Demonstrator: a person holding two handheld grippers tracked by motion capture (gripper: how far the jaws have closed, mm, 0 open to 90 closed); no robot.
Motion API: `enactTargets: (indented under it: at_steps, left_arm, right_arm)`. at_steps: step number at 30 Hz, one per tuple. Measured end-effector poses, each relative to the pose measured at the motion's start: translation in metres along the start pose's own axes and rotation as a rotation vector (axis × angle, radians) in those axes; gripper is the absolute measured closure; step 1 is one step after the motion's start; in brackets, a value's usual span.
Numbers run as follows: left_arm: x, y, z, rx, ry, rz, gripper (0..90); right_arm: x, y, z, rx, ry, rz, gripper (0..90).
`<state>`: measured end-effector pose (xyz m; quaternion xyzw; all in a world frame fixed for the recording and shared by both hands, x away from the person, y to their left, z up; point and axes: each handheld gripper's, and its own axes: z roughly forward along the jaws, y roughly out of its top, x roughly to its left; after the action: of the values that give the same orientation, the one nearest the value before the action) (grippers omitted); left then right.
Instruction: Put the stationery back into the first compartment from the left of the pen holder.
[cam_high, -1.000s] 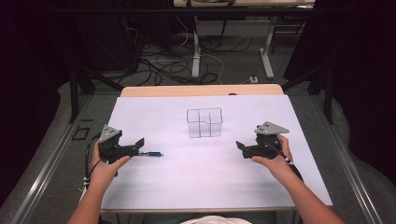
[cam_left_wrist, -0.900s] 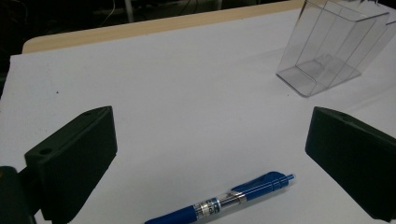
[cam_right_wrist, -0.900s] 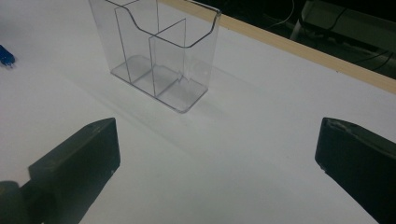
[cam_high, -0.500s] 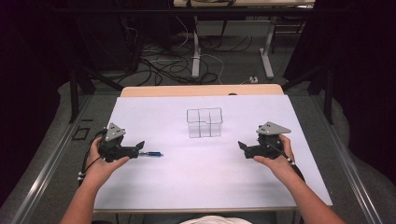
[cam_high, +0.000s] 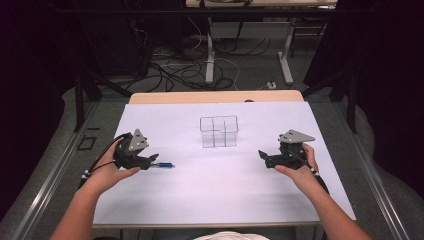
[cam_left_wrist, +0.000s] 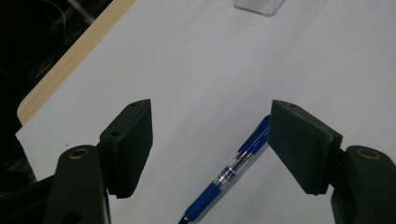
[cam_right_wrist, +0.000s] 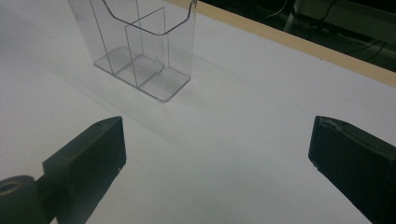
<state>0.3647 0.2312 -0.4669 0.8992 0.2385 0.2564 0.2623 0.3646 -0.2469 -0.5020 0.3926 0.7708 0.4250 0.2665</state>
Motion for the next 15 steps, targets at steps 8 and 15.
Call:
enactTargets:
  at_steps: [8,15]
  left_arm:
    - [-0.003,0.005,0.005,0.096,-0.008,0.195,35.2]
    - [-0.008,0.006,0.013,0.165,-0.031,0.281,35.6]
  right_arm:
    - [-0.005,-0.003,0.0,0.011,-0.004,0.007,5.7]
    - [-0.006,-0.005,0.0,0.02,-0.004,0.009,6.1]
